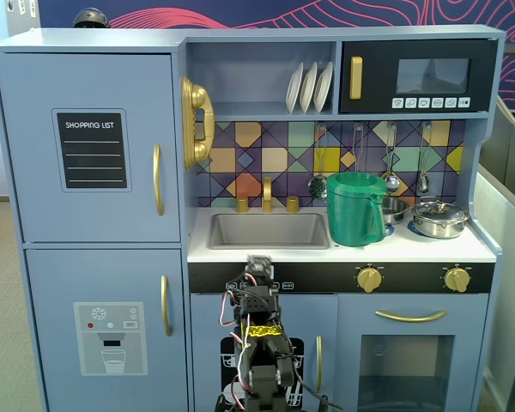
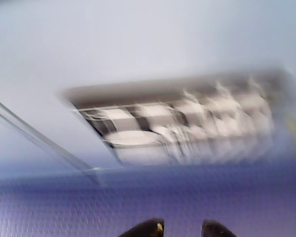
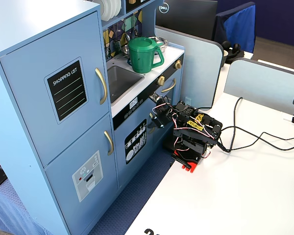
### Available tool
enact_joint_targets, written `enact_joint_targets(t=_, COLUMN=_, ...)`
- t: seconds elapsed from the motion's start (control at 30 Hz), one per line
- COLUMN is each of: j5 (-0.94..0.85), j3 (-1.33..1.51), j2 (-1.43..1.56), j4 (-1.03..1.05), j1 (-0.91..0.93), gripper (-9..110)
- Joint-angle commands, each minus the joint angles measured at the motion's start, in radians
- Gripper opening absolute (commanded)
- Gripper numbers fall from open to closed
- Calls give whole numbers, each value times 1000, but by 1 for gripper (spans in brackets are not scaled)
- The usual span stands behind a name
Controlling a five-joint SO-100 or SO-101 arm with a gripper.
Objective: Open the left cabinet door
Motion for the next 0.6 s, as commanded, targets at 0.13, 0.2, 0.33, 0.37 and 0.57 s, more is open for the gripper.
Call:
enact_joint_targets(t=0.13, j5=-21, j3=-252, j2=-23, j4=-124, j1=-167, gripper=2)
enact_joint_targets(t=0.2, j5=-15, j3=-301, j2=-41, j4=-150, j1=-209, gripper=2)
enact_joint_targets(t=0.33, j5=-41, j3=-408, j2=-126, j4=-207, j1=-261, gripper=2)
enact_joint_targets(t=0.37, j5=-55, j3=-437, j2=-147, j4=-221, j1=-272, gripper=2)
enact_joint_targets(t=0.57, j5=-109, j3=-680, j2=-325, j4=-328, j1=-393, gripper=3)
